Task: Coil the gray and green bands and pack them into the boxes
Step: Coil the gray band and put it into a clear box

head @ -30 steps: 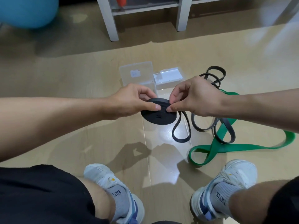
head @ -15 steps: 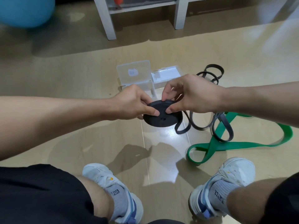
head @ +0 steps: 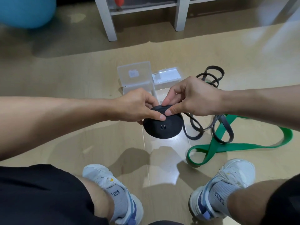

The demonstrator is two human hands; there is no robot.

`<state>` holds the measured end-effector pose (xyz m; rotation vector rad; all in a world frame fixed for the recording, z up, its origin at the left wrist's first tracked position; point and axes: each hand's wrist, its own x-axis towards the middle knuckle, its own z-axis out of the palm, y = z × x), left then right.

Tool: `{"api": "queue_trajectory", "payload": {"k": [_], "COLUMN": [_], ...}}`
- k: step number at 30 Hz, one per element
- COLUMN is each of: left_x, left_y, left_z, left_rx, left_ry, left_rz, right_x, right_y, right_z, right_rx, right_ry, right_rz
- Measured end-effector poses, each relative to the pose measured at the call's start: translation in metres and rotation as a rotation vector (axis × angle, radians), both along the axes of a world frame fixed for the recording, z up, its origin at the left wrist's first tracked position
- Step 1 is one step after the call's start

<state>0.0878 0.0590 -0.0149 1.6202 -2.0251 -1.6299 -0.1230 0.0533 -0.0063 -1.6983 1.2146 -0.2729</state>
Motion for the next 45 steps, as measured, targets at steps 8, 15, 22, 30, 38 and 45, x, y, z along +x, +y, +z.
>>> {"api": "queue_trajectory", "payload": {"k": [8,15,22,30,38,45], "left_x": [0.011,0.011,0.006,0.009,0.007,-0.001], "left_y": [-0.003,0.002,0.003,-0.004,-0.002,0.005], "left_z": [-0.006,-0.005,-0.003,-0.007,-0.009,-0.008], "left_rx": [0.109,0.190,0.174,0.387,0.508,0.272], "left_ry": [0.105,0.121,0.145,0.353,0.401,0.177], "left_rz": [0.132,0.041,0.046,0.300,0.430,0.182], "right_x": [-0.010,-0.009,-0.005,-0.023,-0.019,-0.011], "right_y": [-0.003,-0.001,0.000,-0.016,-0.006,-0.003], "right_z": [0.001,0.000,0.001,-0.009,-0.020,-0.009], "right_rx": [0.110,0.074,0.067,0.258,0.313,0.148], "right_ry": [-0.032,-0.028,-0.056,-0.368,-0.399,-0.168], "right_rz": [-0.113,-0.131,-0.107,-0.412,-0.421,-0.137]}}
